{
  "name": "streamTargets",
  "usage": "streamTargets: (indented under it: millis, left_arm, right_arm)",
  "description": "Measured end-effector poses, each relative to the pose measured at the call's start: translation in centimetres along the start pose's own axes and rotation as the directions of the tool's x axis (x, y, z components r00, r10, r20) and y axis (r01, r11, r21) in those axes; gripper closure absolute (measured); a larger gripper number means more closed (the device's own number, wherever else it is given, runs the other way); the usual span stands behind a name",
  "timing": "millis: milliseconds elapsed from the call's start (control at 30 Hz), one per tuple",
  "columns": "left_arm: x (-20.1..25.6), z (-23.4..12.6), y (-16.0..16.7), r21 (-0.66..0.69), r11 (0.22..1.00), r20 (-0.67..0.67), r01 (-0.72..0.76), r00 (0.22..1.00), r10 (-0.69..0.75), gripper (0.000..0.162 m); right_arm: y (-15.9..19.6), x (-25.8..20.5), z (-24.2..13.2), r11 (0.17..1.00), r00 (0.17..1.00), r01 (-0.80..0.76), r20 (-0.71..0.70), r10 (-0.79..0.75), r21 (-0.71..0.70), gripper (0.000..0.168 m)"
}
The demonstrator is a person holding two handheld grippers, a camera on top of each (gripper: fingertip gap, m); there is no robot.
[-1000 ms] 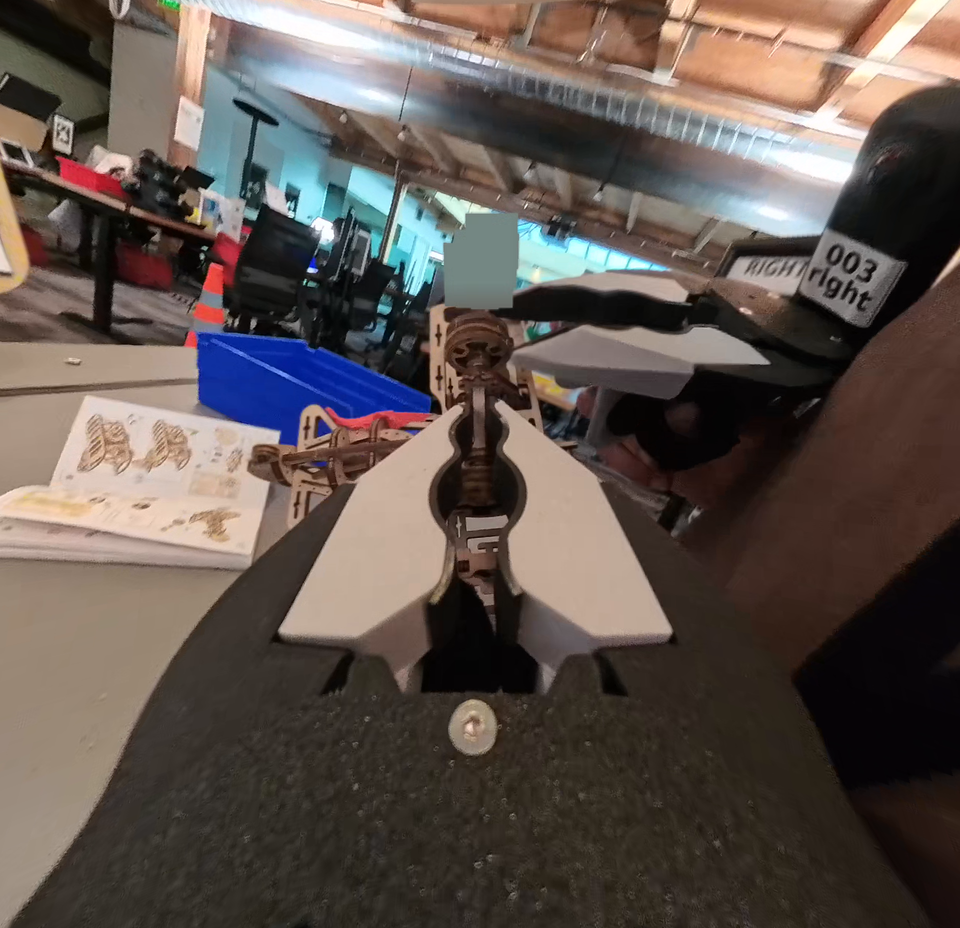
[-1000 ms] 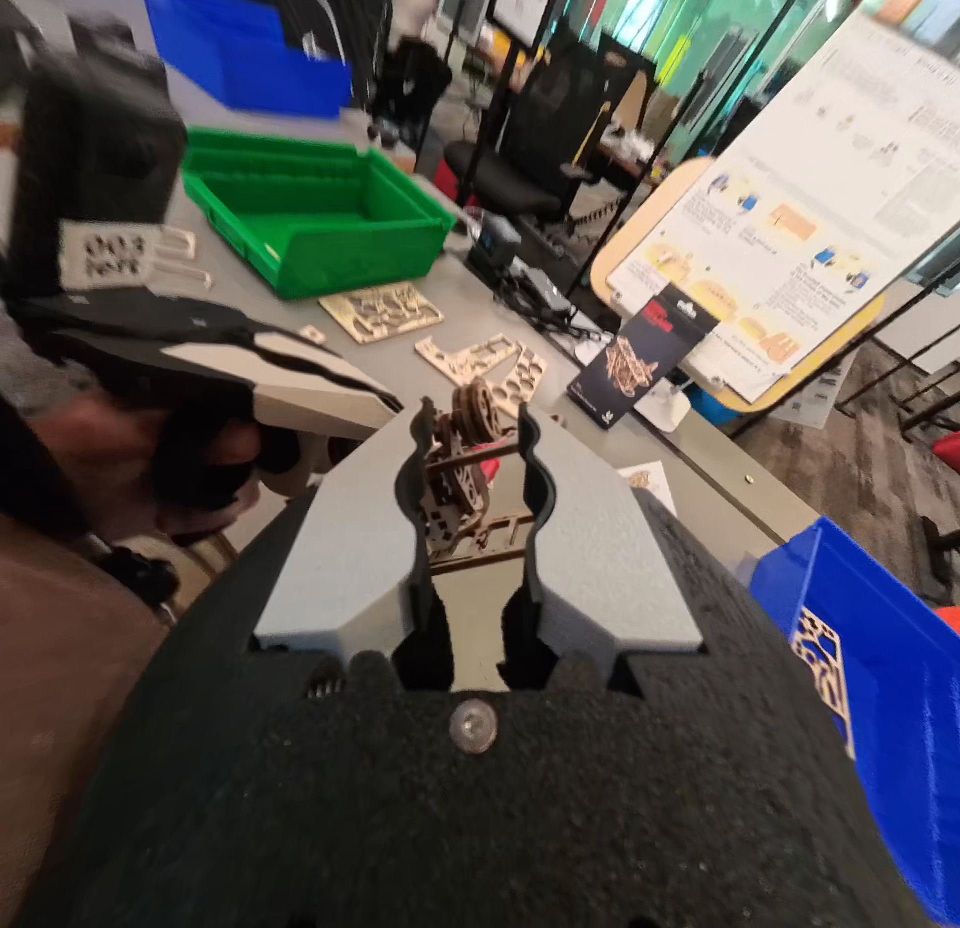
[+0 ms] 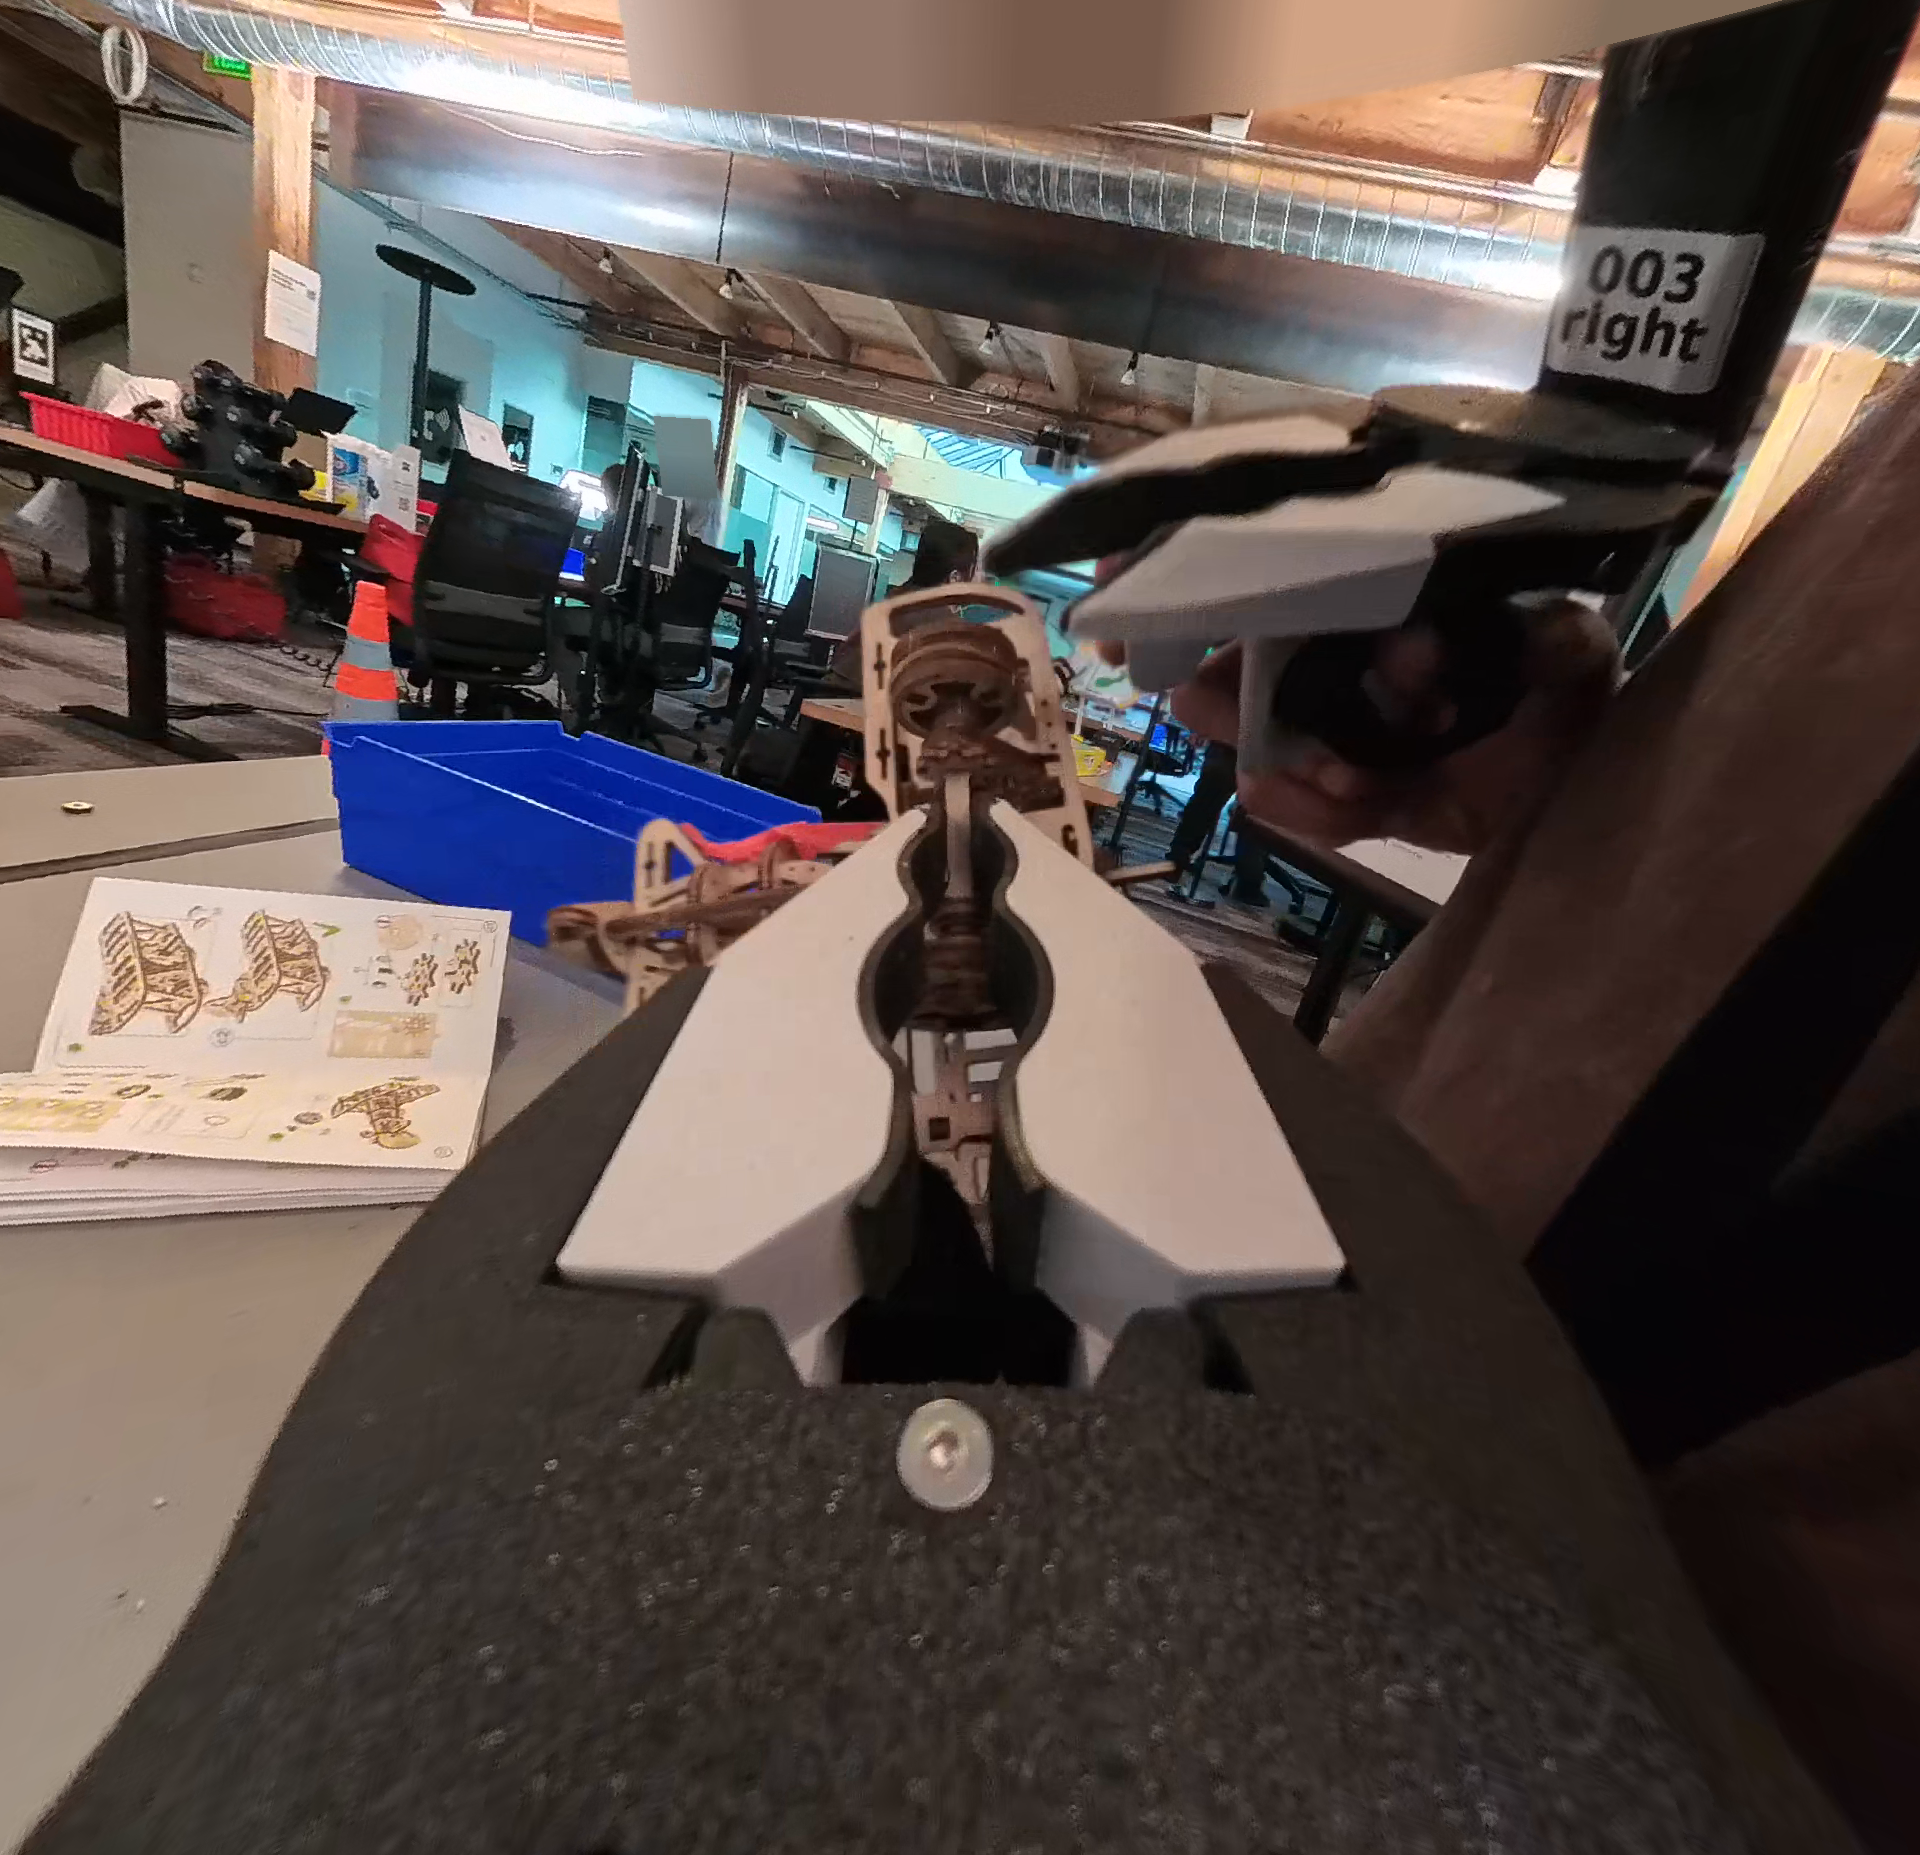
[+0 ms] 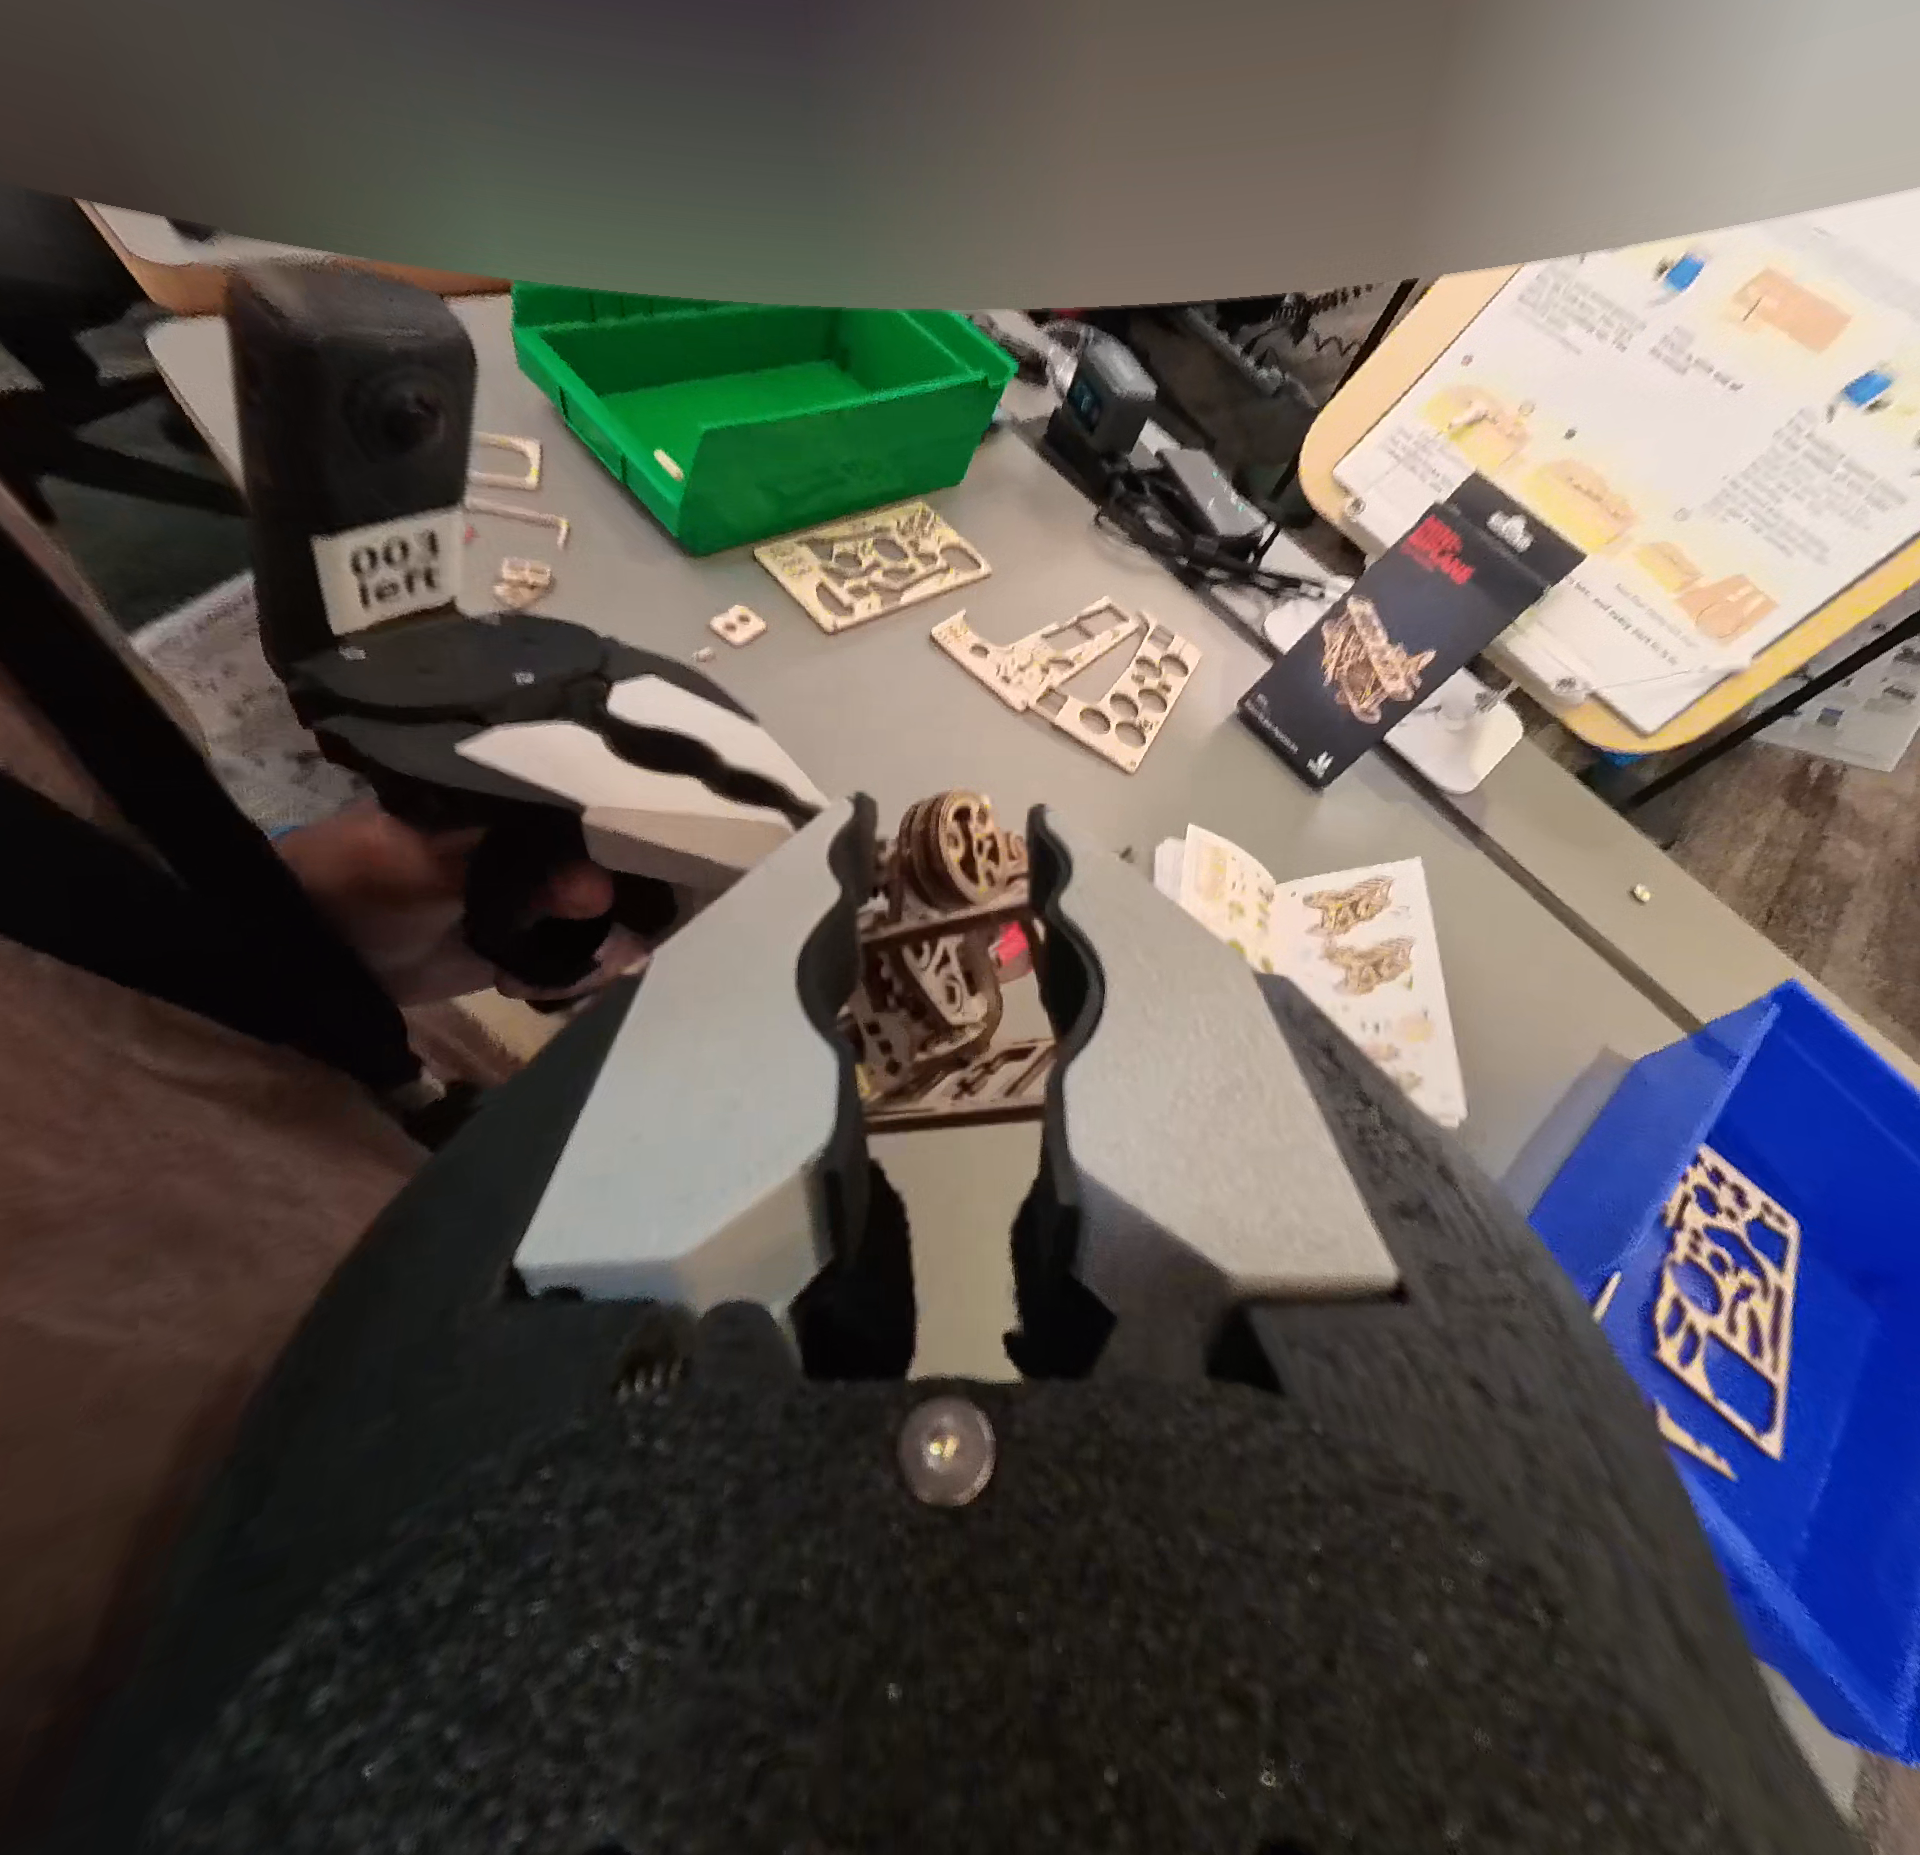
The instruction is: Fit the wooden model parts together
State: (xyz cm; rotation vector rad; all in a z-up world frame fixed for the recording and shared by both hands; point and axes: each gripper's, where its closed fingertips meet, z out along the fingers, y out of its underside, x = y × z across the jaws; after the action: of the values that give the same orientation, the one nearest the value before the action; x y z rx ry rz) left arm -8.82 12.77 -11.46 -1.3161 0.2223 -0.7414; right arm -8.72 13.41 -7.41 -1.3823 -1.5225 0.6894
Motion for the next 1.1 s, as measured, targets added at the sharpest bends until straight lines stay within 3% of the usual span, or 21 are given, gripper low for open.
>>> streamTargets:
  millis: [333,833,900,1033,1100]
  left_arm:
    - [0.1,0.2,0.7,-0.048,0.997,0.019,-0.064,0.998,0.065,0.161]
    - [-0.6,0.7,2.4,-0.142,0.988,0.068,-0.060,0.995,0.070,0.161]
    - [-0.5,0.7,2.3,-0.139,0.988,0.069,-0.061,0.995,0.071,0.161]
    - [-0.6,0.8,2.7,-0.177,0.972,0.096,-0.156,0.980,0.175,0.161]
    - [-0.6,0.8,2.9,-0.192,0.962,0.101,-0.192,0.972,0.214,0.161]
  right_arm:
    - [2.7,-0.5,1.3,0.988,0.998,0.068,-0.005,-0.069,-0.135,0.141]
    - [4.3,0.1,1.9,0.992,0.999,0.026,-0.032,-0.030,-0.123,0.143]
    - [4.3,0.2,1.8,0.995,0.999,-0.008,-0.036,0.004,-0.099,0.145]
    - [4.4,0.2,1.7,0.973,0.974,-0.220,0.047,0.223,-0.067,0.144]
    - [4.6,0.2,1.6,0.971,0.971,-0.230,0.048,0.233,-0.067,0.144]
